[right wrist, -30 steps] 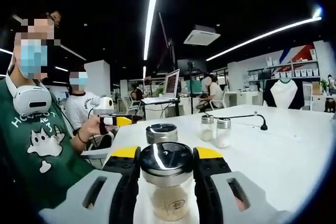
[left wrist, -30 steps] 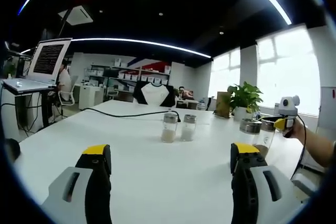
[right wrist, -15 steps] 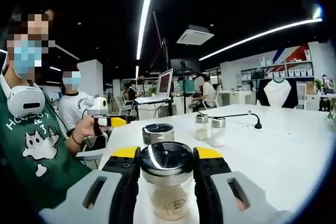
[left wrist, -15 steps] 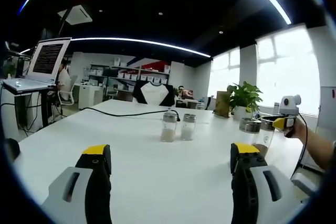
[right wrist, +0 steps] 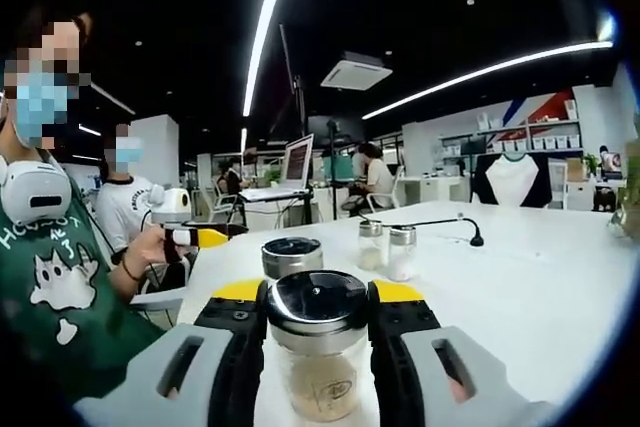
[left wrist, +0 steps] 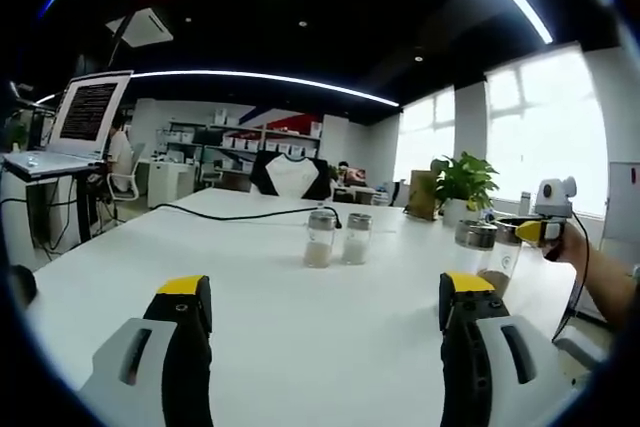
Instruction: Rotate the seasoning bottle until the label or dispensing opening points toward the visible target arrow and the bottle remains upright within the marked orientation range
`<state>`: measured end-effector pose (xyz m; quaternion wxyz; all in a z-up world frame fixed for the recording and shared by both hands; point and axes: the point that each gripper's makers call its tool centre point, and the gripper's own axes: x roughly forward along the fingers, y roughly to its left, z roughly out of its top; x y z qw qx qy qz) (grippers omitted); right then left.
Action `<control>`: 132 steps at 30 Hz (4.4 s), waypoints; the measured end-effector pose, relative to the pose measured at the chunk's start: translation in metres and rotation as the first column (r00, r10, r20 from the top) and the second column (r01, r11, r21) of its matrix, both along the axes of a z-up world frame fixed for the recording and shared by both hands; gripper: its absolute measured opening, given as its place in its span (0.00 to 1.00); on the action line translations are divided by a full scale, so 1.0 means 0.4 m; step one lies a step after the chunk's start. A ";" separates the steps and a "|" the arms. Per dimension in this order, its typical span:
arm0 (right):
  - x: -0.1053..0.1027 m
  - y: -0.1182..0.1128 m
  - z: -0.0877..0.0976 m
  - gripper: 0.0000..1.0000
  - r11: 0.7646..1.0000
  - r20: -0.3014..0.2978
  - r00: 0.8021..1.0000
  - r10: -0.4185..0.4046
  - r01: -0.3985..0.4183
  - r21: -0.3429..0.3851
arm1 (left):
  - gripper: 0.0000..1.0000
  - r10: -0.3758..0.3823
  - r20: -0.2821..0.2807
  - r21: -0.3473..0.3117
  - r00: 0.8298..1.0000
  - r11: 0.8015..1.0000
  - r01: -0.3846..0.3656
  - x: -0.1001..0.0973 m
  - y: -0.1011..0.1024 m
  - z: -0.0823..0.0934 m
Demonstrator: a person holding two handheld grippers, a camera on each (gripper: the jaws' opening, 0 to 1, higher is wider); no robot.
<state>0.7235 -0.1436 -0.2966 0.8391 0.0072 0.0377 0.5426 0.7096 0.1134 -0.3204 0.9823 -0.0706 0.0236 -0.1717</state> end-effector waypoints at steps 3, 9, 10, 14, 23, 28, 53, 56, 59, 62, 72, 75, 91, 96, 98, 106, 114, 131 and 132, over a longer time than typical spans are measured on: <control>0.005 -0.002 0.003 0.38 1.000 0.001 1.000 -0.024 0.024 -0.004 | 1.00 -0.004 0.000 0.002 1.000 1.000 0.004 0.001 0.000 -0.001; 0.010 0.000 0.003 0.38 0.997 0.001 0.997 -0.074 0.074 -0.017 | 1.00 -0.003 0.005 0.005 1.000 1.000 0.003 0.004 0.005 0.001; 0.013 0.000 0.002 0.38 0.996 0.002 0.996 -0.087 0.087 -0.016 | 1.00 -0.001 0.006 0.005 1.000 1.000 0.001 0.004 0.007 0.001; 0.015 0.001 0.002 0.38 0.993 0.009 0.993 -0.120 0.120 0.004 | 1.00 0.002 0.008 0.006 1.000 1.000 -0.002 0.005 0.009 0.002; 0.008 0.016 0.000 0.38 0.973 0.017 0.972 -0.232 0.232 0.000 | 1.00 -0.006 0.012 0.017 1.000 1.000 0.005 0.004 0.000 0.001; 0.003 0.019 -0.001 0.38 0.960 0.028 0.959 -0.281 0.281 0.004 | 1.00 -0.013 0.012 0.021 1.000 1.000 0.013 0.001 -0.007 -0.001; 0.019 0.005 -0.006 0.38 0.871 0.049 0.871 -0.489 0.490 -0.016 | 0.99 -0.007 0.029 0.028 1.000 1.000 0.006 -0.003 -0.003 0.006; 0.022 0.003 -0.006 0.38 0.859 0.050 0.859 -0.510 0.511 -0.014 | 0.99 -0.007 0.029 0.028 1.000 1.000 0.006 -0.003 -0.002 0.006; 0.024 0.000 -0.005 0.38 0.850 0.055 0.850 -0.525 0.526 -0.011 | 0.99 -0.008 0.029 0.028 1.000 1.000 0.007 -0.002 -0.003 0.006; 0.026 -0.002 -0.005 0.38 0.840 0.058 0.839 -0.542 0.543 -0.006 | 0.99 -0.009 0.029 0.027 1.000 1.000 0.008 -0.002 -0.005 0.006; 0.029 -0.006 -0.006 0.38 0.819 0.061 0.818 -0.572 0.574 -0.014 | 0.99 -0.016 0.022 0.019 1.000 1.000 0.016 -0.001 -0.008 0.002; 0.031 -0.005 -0.007 0.38 0.818 0.069 0.817 -0.573 0.575 -0.012 | 0.99 -0.017 0.020 0.020 1.000 1.000 0.016 0.000 -0.010 0.000; 0.024 0.004 0.055 0.61 0.901 0.045 0.900 -0.434 0.432 0.039 | 0.99 -0.012 0.005 0.012 1.000 1.000 0.012 0.001 -0.003 -0.008; 0.020 0.012 0.075 0.59 0.954 -0.003 0.956 -0.294 0.293 0.064 | 0.99 -0.007 0.011 0.007 1.000 1.000 0.007 0.001 0.002 -0.002; 0.017 0.010 0.076 0.59 0.969 -0.018 0.970 -0.243 0.244 0.047 | 0.99 -0.004 0.008 0.012 1.000 1.000 0.004 0.002 0.004 -0.003; 0.001 0.005 0.049 0.59 0.995 -0.039 0.994 -0.101 0.101 -0.007 | 0.99 0.000 0.007 0.009 1.000 1.000 0.000 0.004 0.004 -0.003; -0.025 0.009 0.035 0.60 0.997 -0.025 0.997 0.067 -0.068 -0.026 | 0.98 -0.004 0.010 0.009 1.000 1.000 0.004 0.002 0.000 0.000; -0.030 0.034 -0.007 0.52 0.971 -0.054 0.970 0.238 -0.238 0.012 | 0.99 -0.023 0.022 -0.007 0.999 1.000 0.023 -0.002 -0.001 0.008; -0.031 0.035 -0.010 0.52 0.969 -0.058 0.968 0.246 -0.245 0.011 | 0.99 -0.024 0.023 -0.007 0.999 1.000 0.024 -0.002 -0.002 0.009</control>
